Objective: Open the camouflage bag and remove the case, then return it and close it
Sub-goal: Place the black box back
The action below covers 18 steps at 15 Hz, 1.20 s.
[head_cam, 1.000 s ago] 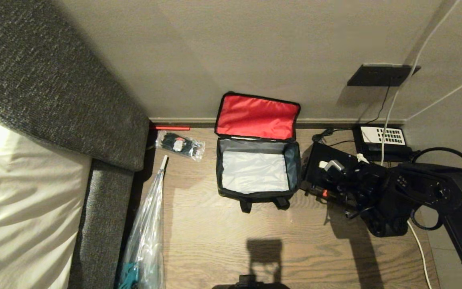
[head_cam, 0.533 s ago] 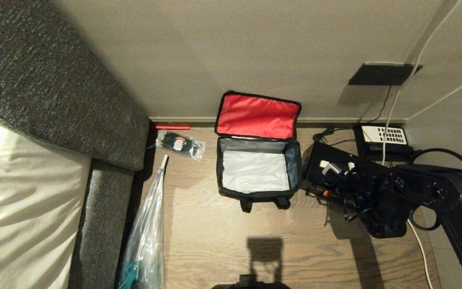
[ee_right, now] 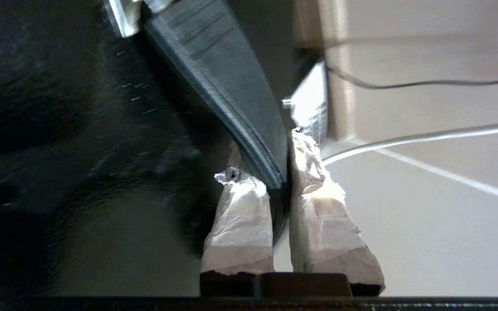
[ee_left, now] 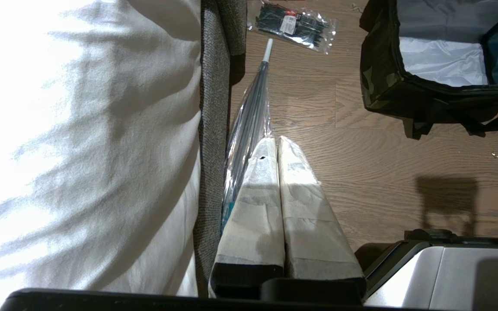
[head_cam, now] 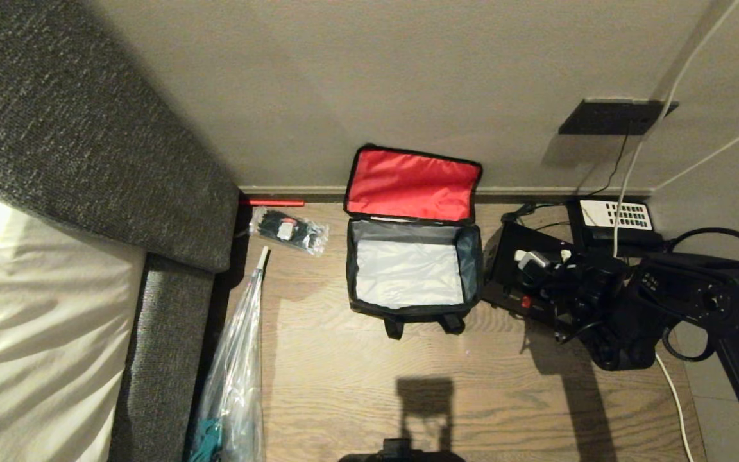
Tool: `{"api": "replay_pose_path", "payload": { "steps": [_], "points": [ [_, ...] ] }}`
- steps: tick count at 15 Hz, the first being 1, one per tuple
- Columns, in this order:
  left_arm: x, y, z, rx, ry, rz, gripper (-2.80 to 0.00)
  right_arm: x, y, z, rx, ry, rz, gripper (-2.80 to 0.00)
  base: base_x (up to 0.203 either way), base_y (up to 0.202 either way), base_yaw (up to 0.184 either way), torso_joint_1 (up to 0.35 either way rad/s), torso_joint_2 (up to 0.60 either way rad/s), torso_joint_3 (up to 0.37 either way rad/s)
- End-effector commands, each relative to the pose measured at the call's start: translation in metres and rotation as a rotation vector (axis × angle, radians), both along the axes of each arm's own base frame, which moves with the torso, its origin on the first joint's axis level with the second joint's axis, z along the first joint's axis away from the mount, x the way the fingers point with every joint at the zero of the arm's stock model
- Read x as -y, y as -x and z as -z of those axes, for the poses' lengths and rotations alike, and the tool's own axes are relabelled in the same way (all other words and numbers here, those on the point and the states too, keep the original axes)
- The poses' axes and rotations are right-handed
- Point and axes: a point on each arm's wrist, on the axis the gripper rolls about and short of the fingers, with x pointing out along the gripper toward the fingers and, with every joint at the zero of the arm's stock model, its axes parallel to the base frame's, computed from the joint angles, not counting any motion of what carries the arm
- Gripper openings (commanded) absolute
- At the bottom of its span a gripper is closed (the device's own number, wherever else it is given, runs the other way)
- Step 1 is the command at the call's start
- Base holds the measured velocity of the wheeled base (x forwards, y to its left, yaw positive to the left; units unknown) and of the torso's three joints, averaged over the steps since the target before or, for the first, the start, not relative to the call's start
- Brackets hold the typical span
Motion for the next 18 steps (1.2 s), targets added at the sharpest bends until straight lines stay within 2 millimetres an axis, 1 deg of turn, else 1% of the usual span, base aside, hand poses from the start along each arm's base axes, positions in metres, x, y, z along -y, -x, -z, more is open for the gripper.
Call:
{"api": "replay_pose_path", "payload": {
  "steps": [1, 4, 11, 14, 15, 18],
  "points": [
    [0.000, 0.000, 0.000, 0.000, -0.001, 0.000, -2.80, -0.002, 0.003, -0.038, 0.085, 0.032, 0.001, -2.80, 0.000, 0.000, 0.000, 0.000, 0.00, 0.000],
    [0.000, 0.000, 0.000, 0.000, -0.001, 0.000, -2.80, -0.001, 0.005, -0.064, 0.139, 0.057, 0.008, -2.80, 0.000, 0.000, 0.000, 0.000, 0.00, 0.000],
    [0.000, 0.000, 0.000, 0.000, -0.001, 0.000, -2.80, 0.000, 0.018, -0.107, 0.214, 0.089, 0.018, -2.80, 0.000, 0.000, 0.000, 0.000, 0.00, 0.000],
    [0.000, 0.000, 0.000, 0.000, -0.001, 0.000, -2.80, 0.003, 0.027, -0.126, 0.243, 0.096, 0.034, -2.80, 0.000, 0.000, 0.000, 0.000, 0.00, 0.000],
    [0.000, 0.000, 0.000, 0.000, -0.001, 0.000, -2.80, 0.003, 0.032, -0.137, 0.261, 0.112, 0.041, -2.80, 0.000, 0.000, 0.000, 0.000, 0.00, 0.000],
    [0.000, 0.000, 0.000, 0.000, -0.001, 0.000, -2.80, 0.003, 0.042, -0.161, 0.305, 0.145, 0.053, -2.80, 0.000, 0.000, 0.000, 0.000, 0.00, 0.000]
  ]
}}
